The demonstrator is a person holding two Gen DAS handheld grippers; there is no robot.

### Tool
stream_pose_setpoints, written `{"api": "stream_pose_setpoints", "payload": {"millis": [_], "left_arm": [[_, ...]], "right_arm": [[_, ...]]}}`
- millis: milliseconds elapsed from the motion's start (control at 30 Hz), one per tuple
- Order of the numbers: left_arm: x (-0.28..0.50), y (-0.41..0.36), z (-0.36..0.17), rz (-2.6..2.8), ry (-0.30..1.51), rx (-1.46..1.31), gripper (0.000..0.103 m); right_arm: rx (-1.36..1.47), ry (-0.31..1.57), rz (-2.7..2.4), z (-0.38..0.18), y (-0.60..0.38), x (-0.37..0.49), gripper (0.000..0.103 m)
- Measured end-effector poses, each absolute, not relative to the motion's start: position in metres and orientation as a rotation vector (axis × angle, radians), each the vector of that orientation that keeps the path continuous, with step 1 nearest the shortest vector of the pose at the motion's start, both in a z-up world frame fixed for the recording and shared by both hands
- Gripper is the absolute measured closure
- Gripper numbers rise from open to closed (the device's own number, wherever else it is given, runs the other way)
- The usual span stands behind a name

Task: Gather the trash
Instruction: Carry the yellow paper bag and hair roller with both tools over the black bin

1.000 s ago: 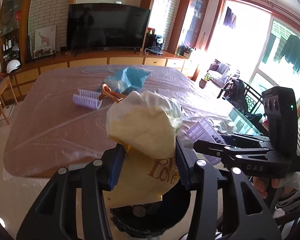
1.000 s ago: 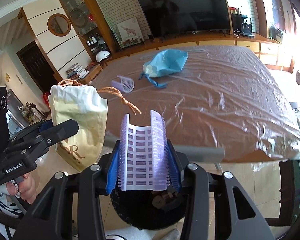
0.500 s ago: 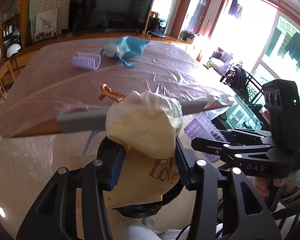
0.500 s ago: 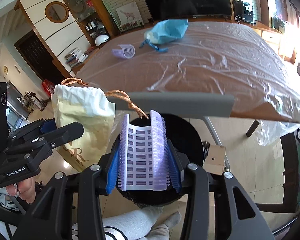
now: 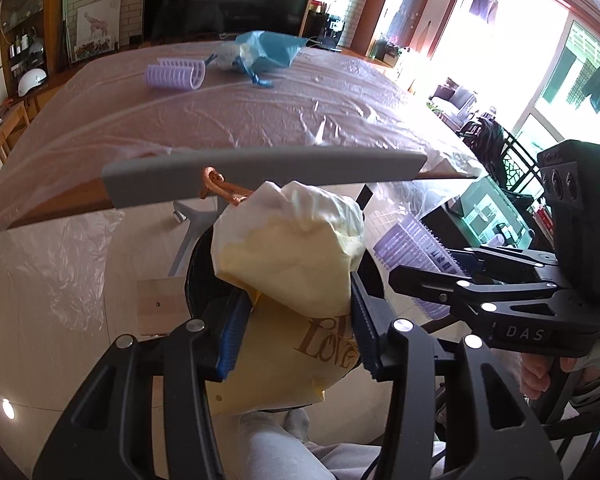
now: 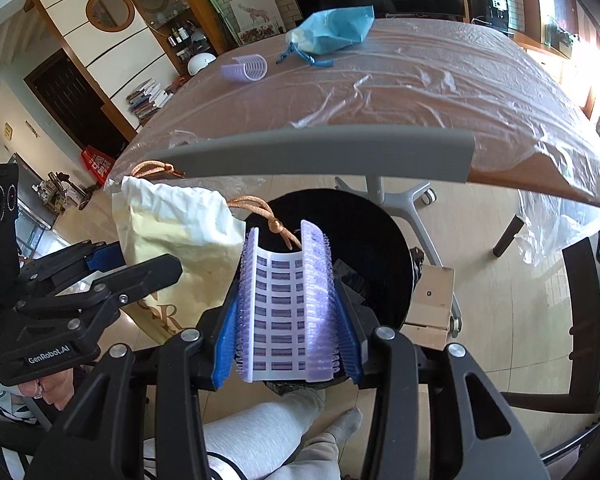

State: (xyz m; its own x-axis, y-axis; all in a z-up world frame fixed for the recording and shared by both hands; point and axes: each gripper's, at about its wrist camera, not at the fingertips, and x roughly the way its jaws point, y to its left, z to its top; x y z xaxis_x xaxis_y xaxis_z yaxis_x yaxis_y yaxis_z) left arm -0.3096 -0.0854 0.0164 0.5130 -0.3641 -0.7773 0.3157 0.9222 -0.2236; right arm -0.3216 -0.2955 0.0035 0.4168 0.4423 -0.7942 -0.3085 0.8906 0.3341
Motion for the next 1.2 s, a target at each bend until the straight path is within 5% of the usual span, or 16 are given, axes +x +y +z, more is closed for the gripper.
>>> {"api": "stream_pose_setpoints", "payload": {"millis": [1200], "left_arm": [[-0.267, -0.085, -0.045, -0.423, 1.130, 0.057, 0.055]], "right_arm": [[0.087, 1.146, 0.369, -0.039, -0.274, -0.279, 0.061]]}}
